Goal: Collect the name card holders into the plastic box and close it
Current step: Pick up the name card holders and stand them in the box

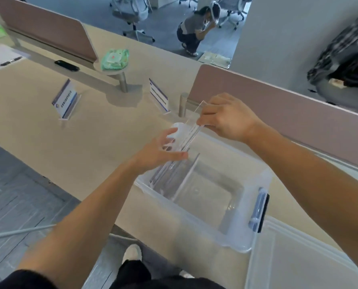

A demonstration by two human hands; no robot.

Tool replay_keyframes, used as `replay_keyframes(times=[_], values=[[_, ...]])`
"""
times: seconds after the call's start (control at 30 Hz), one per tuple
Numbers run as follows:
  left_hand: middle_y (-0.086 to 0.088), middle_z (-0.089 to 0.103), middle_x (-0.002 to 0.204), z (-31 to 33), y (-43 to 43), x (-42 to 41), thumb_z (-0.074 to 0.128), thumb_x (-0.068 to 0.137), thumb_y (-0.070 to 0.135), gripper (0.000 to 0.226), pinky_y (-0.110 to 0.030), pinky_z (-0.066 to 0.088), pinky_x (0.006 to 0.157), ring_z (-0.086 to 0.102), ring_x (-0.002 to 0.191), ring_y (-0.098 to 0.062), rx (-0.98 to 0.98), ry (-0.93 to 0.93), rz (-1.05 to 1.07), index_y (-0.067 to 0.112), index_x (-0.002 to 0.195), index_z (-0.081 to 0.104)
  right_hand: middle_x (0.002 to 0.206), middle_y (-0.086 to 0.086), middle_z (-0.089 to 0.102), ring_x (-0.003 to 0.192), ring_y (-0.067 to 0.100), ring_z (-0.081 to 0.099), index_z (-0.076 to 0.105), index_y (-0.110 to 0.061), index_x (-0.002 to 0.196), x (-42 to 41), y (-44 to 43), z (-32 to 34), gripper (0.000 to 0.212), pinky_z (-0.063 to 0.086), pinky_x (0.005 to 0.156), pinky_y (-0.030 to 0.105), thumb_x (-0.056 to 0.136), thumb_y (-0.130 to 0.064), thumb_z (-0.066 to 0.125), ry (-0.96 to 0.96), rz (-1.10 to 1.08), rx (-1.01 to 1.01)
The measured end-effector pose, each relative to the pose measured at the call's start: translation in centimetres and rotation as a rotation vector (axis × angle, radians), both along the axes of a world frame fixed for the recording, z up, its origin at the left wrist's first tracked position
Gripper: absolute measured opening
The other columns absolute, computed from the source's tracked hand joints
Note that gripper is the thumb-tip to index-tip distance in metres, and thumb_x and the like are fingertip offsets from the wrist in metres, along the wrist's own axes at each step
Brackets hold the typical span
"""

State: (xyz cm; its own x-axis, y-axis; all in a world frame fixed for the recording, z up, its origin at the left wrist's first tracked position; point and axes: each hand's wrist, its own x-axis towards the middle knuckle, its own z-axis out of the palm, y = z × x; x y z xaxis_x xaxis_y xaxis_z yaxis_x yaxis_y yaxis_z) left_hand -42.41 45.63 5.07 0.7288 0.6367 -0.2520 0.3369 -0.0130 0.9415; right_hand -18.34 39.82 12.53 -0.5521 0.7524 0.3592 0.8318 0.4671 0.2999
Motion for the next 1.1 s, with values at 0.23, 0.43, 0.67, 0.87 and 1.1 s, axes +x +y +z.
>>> replay_keyframes(times=[0.23,0.43,0.67,0.87,1.1], values=[[-0.012,0.044,0.14,0.1,-6.1,1.2,0.084,0.064,0.045,0.093,-0.031,0.044,0.096,0.047,0.128,-0.016,-0.137,-0.126,0.069,0.041,0.14,0.031,0.124,0.01,0.067,0.119,0.036,0.059,0.069,-0.016,0.117,1.0,-4.5,1.0,0.042,0.047,0.098,0.054,0.078,-0.028,0.08,0.253,-0.216,-0.123],[-0.011,0.053,0.134,-0.6,-7.1,-1.8,0.082,0.064,0.047,0.087,-0.024,0.045,0.074,0.046,0.128,-0.028,-0.255,-0.202,0.118,0.043,0.138,0.037,0.14,-0.011,0.048,0.131,0.019,0.048,0.043,-0.034,0.141,-2.9,-7.2,1.2,0.053,0.044,0.108,0.043,0.093,-0.046,0.061,1.201,-0.571,-0.514],[-0.006,0.054,0.133,-1.3,-8.5,-3.0,0.087,0.055,0.051,0.096,-0.028,0.048,0.086,0.051,0.127,-0.02,-0.238,-0.207,0.085,0.04,0.138,0.038,0.142,-0.009,0.038,0.123,0.037,0.05,0.035,-0.045,0.139,-6.5,-7.2,-1.5,0.067,0.049,0.1,0.054,0.081,-0.074,0.053,1.576,-0.743,-0.74],[-0.002,0.054,0.133,-1.9,-8.4,-1.1,0.082,0.058,0.059,0.088,-0.038,0.045,0.101,0.052,0.126,-0.019,-0.213,-0.152,0.026,0.043,0.134,0.041,0.137,-0.002,0.044,0.109,0.035,0.06,0.038,-0.041,0.141,-4.7,-6.9,-3.7,0.072,0.053,0.094,0.049,0.079,-0.069,0.061,1.746,-0.774,-0.679],[0.003,0.048,0.141,-4.4,-3.8,0.3,0.057,0.088,0.055,0.062,-0.031,0.033,0.108,0.039,0.133,-0.014,0.432,0.166,-0.014,0.024,0.14,0.044,0.14,0.002,0.05,0.105,0.037,0.064,0.048,-0.043,0.136,0.4,-6.3,-9.9,0.064,0.055,0.09,0.049,0.078,-0.064,0.063,1.843,-0.865,-0.78]])
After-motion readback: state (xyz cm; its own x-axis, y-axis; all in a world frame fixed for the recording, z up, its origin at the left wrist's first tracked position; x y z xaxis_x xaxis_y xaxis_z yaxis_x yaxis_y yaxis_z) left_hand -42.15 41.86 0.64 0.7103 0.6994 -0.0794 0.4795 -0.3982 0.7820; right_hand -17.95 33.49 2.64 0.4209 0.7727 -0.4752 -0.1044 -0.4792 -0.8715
